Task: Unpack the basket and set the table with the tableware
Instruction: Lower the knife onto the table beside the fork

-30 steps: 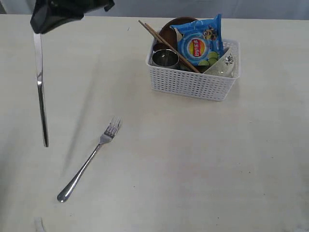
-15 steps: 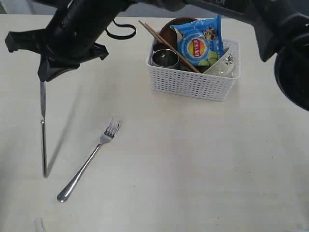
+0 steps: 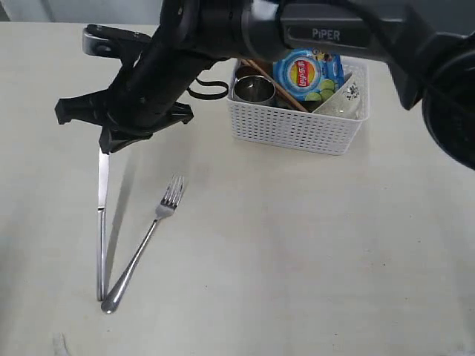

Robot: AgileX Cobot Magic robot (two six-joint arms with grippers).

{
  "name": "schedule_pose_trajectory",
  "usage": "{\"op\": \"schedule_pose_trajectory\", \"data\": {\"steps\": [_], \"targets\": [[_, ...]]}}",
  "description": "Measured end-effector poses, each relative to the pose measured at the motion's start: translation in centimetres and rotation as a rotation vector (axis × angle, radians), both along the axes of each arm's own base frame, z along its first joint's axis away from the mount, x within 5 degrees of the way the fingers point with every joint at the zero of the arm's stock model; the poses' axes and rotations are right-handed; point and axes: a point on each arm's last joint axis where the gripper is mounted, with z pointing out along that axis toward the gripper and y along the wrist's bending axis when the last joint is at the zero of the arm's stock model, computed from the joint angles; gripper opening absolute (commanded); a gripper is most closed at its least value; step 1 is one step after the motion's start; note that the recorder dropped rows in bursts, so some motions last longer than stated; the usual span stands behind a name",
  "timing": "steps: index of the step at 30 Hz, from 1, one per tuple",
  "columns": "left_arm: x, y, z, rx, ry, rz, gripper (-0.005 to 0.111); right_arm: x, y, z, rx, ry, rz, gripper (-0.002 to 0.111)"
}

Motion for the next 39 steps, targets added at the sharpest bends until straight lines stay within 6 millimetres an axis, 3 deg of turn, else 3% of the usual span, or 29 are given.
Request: {"op": "schedule_pose_trajectory", "data": {"steps": [9, 15, 24, 33, 39], "targets": [[0.0, 0.0, 0.0, 0.000, 0.000, 0.000, 0.000, 1.1, -1.4, -2.0, -0.037, -0.065, -0.066, -0.001], [0.0, 0.0, 0.0, 0.000, 0.000, 0.000, 0.000, 2.3, -2.1, -2.0, -0.020, -0.091, -0.124, -0.001], [0.0, 0.0, 0.0, 0.000, 0.000, 0.000, 0.000, 1.3, -0.7, -2.0, 0.027, -0.061, -0.141, -0.001], [0.0, 0.0, 0.0, 0.000, 0.000, 0.000, 0.000, 0.3, 0.5, -5.8, 0.011, 0.045, -0.169, -0.001], [0.0, 0.0, 0.0, 0.000, 0.000, 0.000, 0.000, 0.4, 0.6, -6.3, 0.010, 0.059, -0.194, 0.000]]}}
